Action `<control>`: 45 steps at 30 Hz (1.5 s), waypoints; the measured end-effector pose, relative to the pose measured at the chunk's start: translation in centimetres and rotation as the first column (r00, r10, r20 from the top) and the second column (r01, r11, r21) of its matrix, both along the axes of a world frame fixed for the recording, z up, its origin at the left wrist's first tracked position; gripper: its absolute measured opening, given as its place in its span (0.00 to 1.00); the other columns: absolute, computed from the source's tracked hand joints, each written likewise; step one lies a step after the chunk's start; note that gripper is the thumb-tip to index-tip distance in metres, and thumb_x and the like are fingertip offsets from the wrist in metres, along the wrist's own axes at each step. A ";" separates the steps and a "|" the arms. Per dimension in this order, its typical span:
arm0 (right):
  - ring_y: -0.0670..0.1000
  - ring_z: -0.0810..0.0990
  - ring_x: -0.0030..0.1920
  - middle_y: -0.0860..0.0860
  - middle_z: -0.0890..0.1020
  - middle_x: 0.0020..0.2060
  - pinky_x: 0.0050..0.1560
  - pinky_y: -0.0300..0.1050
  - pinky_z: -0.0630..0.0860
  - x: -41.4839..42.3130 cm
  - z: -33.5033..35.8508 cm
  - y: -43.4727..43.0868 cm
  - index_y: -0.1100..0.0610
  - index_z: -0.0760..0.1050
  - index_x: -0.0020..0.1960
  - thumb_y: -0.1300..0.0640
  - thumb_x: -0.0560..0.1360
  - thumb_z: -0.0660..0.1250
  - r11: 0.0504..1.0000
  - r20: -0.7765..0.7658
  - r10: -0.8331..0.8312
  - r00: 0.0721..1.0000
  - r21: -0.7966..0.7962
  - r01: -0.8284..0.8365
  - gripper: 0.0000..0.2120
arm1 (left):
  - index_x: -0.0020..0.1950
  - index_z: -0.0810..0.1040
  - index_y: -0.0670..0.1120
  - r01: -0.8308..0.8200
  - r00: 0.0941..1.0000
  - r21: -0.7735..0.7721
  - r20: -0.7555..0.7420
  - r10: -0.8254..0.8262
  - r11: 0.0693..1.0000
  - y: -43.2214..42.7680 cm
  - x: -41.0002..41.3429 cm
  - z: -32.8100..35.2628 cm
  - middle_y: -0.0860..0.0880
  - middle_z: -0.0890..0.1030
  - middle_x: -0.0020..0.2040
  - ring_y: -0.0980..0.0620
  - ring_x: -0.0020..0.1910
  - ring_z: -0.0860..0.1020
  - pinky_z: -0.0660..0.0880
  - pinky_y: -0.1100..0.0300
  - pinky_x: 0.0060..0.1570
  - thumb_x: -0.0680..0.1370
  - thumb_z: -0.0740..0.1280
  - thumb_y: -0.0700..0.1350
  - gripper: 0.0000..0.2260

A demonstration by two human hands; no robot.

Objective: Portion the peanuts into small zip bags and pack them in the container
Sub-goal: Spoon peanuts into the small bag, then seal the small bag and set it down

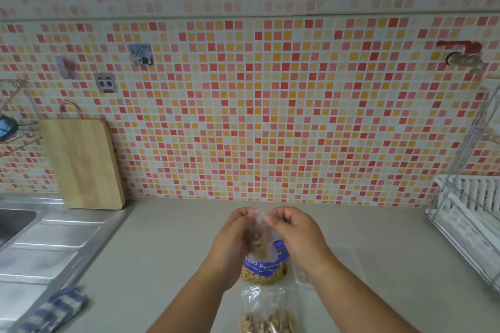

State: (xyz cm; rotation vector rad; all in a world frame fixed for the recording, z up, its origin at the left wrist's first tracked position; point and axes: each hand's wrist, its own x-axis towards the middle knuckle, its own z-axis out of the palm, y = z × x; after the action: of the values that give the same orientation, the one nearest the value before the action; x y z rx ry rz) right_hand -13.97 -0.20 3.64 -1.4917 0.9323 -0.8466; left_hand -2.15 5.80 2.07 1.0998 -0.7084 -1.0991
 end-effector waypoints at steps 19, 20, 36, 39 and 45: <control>0.45 0.79 0.41 0.46 0.81 0.36 0.39 0.32 0.72 -0.4 1.2 0.3 0.52 0.77 0.40 0.55 0.76 0.67 0.964 -0.229 -0.075 0.970 -0.264 0.012 0.06 | 0.40 0.79 0.45 -0.386 0.896 -0.048 0.219 0.387 0.921 0.5 -2.1 0.8 0.49 0.79 0.31 0.52 0.32 0.78 0.77 0.63 0.31 0.77 0.65 0.39 0.07; 0.45 0.78 0.40 0.46 0.80 0.35 0.39 0.32 0.71 -0.5 1.2 0.2 0.51 0.77 0.39 0.55 0.76 0.67 0.961 -0.237 -0.084 0.968 -0.277 0.015 0.07 | 0.39 0.79 0.46 -0.407 0.888 -0.040 0.216 0.405 0.913 0.4 -2.0 0.8 0.49 0.79 0.31 0.52 0.31 0.77 0.76 0.63 0.29 0.77 0.65 0.39 0.07; 0.45 0.79 0.36 0.47 0.82 0.33 0.44 0.41 0.75 0.0 -0.9 0.8 0.53 0.79 0.39 0.49 0.76 0.66 0.997 -0.094 -0.070 0.993 -0.051 0.065 0.11 | 0.42 0.77 0.50 -0.433 0.875 0.063 0.267 0.402 0.899 1.2 -0.3 -1.3 0.42 0.80 0.41 0.46 0.35 0.76 0.75 0.54 0.35 0.78 0.64 0.46 0.05; 0.42 0.76 0.29 0.47 0.79 0.27 0.41 0.38 0.72 -0.1 -3.2 1.4 0.52 0.76 0.31 0.48 0.78 0.62 0.999 -0.352 0.047 0.935 0.033 -0.038 0.18 | 0.44 0.76 0.46 -0.439 0.889 0.156 0.216 0.403 0.885 2.4 1.1 -4.3 0.40 0.77 0.35 0.46 0.27 0.73 0.72 0.57 0.26 0.79 0.63 0.46 0.05; 0.56 0.79 0.59 0.55 0.81 0.57 0.55 0.45 0.74 1.2 -11.0 2.7 0.56 0.78 0.57 0.43 0.77 0.58 0.964 -0.908 0.008 0.418 -0.104 -0.244 0.20 | 0.45 0.74 0.42 -0.489 0.872 0.430 0.248 0.421 0.759 4.0 3.0 -12.9 0.43 0.78 0.36 0.46 0.24 0.73 0.69 0.60 0.22 0.79 0.62 0.43 0.06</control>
State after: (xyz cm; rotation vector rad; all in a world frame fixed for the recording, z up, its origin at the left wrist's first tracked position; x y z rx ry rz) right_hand -12.73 2.48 -7.38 -2.2535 1.5036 0.1018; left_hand 0.81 9.82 -10.87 1.6893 -0.2305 -0.7868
